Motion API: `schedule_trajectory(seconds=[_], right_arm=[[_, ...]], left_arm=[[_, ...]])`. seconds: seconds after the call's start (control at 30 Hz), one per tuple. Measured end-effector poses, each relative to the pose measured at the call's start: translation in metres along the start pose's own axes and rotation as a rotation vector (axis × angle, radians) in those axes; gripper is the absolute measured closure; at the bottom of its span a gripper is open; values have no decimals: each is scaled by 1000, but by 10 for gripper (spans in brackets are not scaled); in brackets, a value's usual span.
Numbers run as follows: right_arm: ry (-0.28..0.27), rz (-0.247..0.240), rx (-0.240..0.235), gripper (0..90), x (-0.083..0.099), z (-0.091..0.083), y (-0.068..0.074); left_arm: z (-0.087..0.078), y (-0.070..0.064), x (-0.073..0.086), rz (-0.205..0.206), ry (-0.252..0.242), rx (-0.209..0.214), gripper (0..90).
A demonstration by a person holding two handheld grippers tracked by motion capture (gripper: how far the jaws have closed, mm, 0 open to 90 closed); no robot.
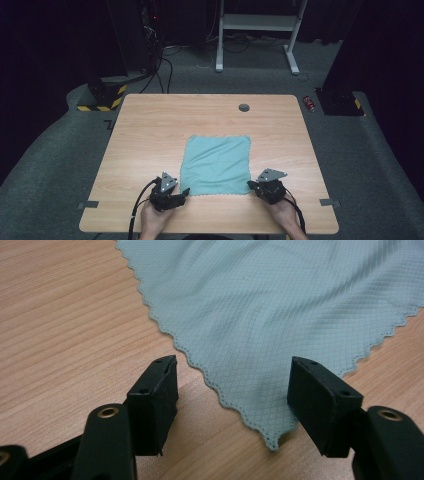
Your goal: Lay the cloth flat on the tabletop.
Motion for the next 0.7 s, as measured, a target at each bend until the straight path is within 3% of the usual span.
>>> schedule_trajectory(seconds=[0.33,0.5,0.6,0.7], right_arm=[[-37,-19,-19,900,-31,3,-4],[-20,-19,-40,898,-47,25,-5],[28,-28,-41,892,-46,46,-4],[27,-14,-38,845,-45,48,-3]], left_arm=[[0,0,0,-1,4,-1,360],[0,0,0,0,4,-1,360],[0,0,0,0,4,-1,360],[0,0,0,0,4,-1,360]])
Point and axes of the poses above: each handheld gripper's, and its own axes: z roughly forward along the jaws, x roughly out of its underside, y roughly to its left, the point moved 1 cm from there along z, roughly forward along the jaws, and after that the axes turned 7 degrees about -y, right-handed, at the moved point
